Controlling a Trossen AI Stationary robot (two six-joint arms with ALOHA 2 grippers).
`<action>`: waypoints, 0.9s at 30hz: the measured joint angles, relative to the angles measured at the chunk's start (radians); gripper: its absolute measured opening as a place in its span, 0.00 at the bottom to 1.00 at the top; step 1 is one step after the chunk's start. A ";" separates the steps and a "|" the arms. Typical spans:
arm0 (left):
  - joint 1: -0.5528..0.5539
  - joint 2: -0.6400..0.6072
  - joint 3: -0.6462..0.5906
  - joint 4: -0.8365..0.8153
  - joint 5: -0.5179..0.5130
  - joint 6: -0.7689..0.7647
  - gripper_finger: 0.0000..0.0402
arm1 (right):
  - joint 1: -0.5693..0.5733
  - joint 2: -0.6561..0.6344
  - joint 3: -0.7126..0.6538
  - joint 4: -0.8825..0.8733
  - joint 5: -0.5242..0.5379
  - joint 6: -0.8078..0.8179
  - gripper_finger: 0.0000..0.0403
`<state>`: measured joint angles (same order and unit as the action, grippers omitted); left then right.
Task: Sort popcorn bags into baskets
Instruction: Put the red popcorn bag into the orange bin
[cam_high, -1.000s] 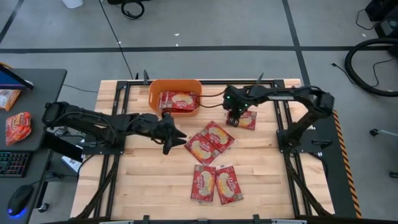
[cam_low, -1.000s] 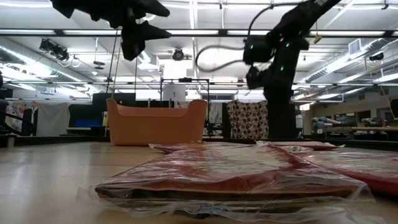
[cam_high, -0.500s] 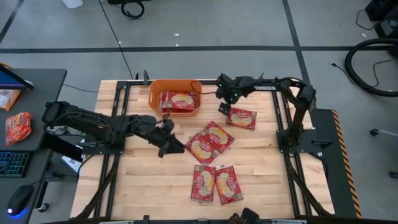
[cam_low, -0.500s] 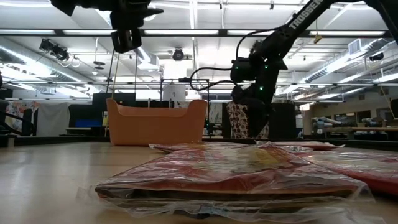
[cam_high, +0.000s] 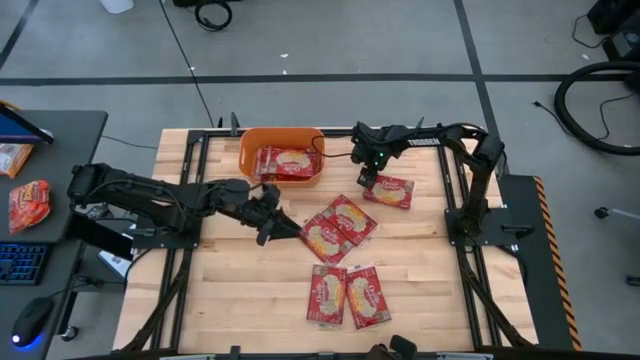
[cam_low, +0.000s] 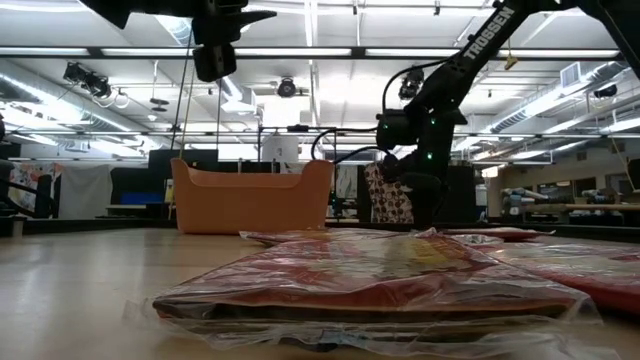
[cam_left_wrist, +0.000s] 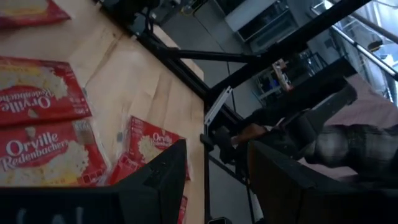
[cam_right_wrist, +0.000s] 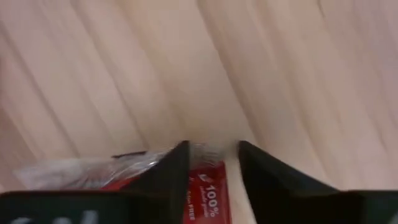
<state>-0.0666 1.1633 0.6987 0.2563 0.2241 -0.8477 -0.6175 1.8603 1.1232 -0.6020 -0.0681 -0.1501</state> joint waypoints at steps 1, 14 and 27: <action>0.008 0.000 0.000 0.006 0.011 0.006 0.43 | -0.003 0.000 0.000 0.003 -0.001 -0.006 0.29; 0.110 0.076 0.000 0.018 -0.280 0.272 0.46 | 0.046 -0.111 -0.003 0.001 -0.155 0.150 0.01; 0.127 0.261 0.000 0.160 -0.277 0.205 0.50 | 0.277 -0.346 -0.001 0.019 -0.082 0.284 0.01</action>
<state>0.0601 1.4246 0.6984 0.4168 -0.0531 -0.6422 -0.3402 1.5147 1.1217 -0.5825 -0.1497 0.1338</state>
